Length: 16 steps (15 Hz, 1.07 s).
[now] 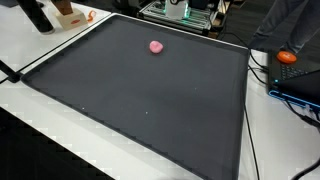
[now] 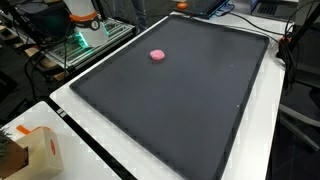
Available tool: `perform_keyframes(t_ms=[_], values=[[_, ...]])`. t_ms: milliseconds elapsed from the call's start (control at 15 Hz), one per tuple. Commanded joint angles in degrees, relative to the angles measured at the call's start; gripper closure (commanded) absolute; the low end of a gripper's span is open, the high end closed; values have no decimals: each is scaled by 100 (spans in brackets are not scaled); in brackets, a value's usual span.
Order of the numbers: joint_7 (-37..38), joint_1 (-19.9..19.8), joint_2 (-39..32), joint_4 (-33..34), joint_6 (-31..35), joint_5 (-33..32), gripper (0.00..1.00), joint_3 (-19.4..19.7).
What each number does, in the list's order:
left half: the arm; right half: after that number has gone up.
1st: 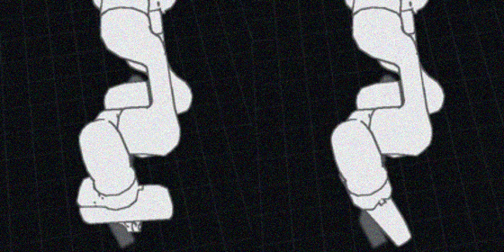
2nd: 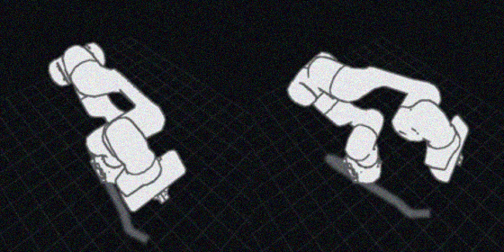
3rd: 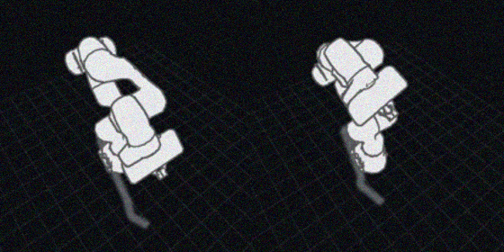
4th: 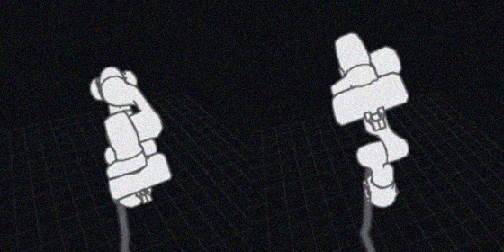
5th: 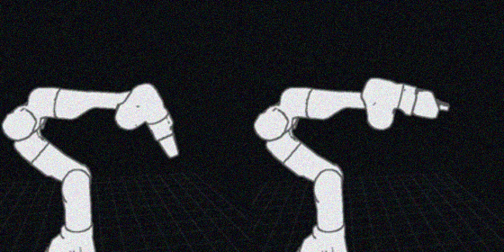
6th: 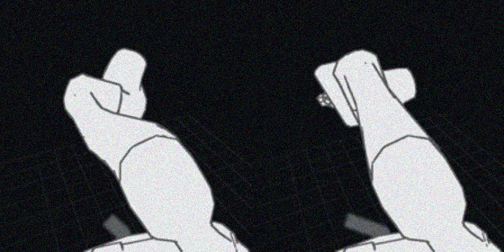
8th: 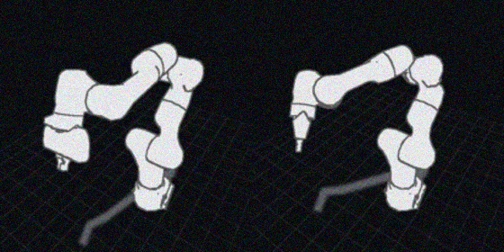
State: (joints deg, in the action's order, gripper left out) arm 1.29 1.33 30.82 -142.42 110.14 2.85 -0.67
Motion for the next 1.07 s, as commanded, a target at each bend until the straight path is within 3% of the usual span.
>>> perform_keyframes(t_ms=[0,400,1000], values=[[192,128,-771,146,407,166,0,-211],[331,225,-1842,280,1228,14,0,-484],[894,502,-3334,869,1171,-851,0,-828]])
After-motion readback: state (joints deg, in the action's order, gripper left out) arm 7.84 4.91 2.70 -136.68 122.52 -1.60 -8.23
